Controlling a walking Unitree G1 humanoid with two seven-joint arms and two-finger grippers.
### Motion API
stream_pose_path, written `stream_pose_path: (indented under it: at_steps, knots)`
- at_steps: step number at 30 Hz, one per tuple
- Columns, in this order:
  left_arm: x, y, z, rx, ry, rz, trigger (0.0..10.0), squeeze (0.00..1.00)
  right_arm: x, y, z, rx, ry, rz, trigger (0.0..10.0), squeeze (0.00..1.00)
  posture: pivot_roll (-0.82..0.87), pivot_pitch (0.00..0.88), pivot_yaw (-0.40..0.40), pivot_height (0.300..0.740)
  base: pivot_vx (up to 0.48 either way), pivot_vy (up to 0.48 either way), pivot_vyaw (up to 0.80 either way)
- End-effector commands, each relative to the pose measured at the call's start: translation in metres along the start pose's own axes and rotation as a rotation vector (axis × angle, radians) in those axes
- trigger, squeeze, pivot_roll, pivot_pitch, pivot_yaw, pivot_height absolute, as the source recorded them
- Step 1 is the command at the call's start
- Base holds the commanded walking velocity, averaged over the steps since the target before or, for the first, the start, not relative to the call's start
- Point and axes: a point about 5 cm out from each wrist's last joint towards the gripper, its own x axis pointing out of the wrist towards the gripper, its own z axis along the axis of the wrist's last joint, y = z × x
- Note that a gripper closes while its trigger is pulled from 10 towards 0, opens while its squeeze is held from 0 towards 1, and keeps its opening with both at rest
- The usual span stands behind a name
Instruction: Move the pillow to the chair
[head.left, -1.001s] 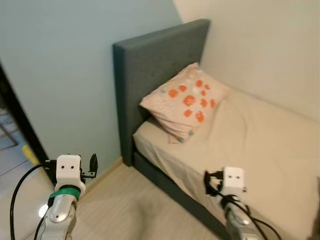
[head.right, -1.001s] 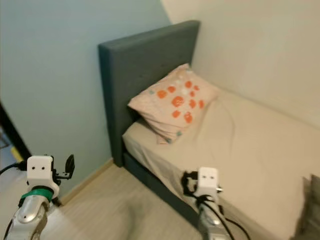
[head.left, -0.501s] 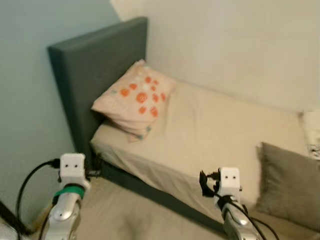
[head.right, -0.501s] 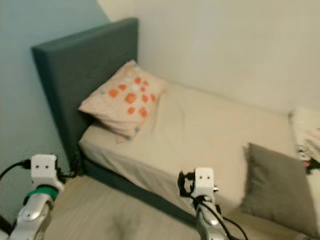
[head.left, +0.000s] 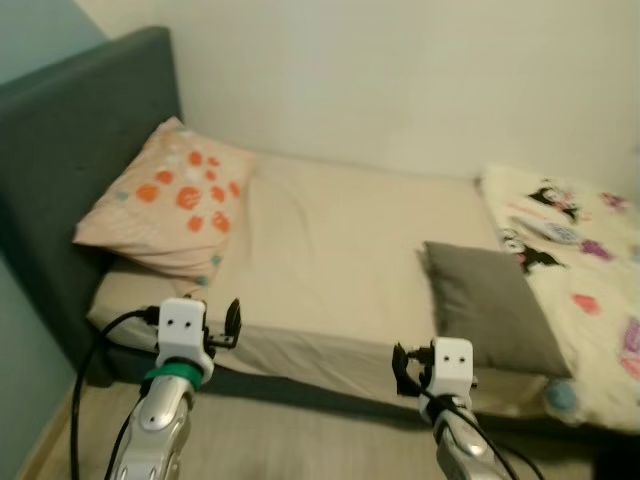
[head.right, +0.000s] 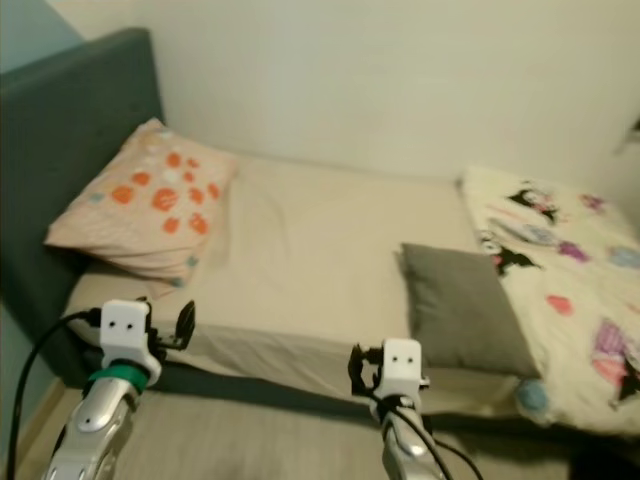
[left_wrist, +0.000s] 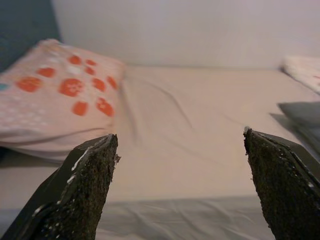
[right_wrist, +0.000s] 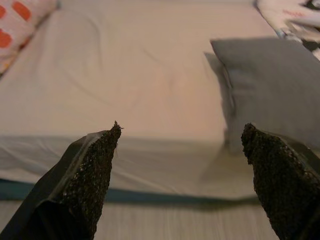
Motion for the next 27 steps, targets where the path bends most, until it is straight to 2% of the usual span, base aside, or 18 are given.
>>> stream_pose_path:
  at_steps: [1,13,22,27]
  knots:
    - [-0.0028,0.0004,-0.0063,-0.006,0.036,0.008,10.0,0.00,-0.0017,-0.0012,-0.0035,0.010,0.013,-0.009,10.0,0.00,-0.01,0.007,0.001,0.740,0.000,0.000,-0.80]
    - [-0.0019,0.0019,-0.0065,-0.010,0.038,0.008,10.0,0.00,0.0013,0.0007,0.0001,0.012,0.008,-0.005,10.0,0.00,-0.01,0.010,-0.004,0.740,0.000,0.000,-0.78]
    - [-0.0008,0.0018,-0.0066,-0.016,0.040,0.014,10.0,0.00,-0.0011,-0.0007,-0.0012,0.019,0.006,-0.009,10.0,0.00,-0.02,0.011,-0.002,0.740,0.000,0.000,0.00]
    - [0.0014,0.0014,-0.0060,-0.014,0.038,0.013,10.0,0.00,0.0014,-0.0012,0.0011,0.014,0.003,-0.008,10.0,0.00,-0.03,0.005,0.001,0.740,0.289,0.000,0.00]
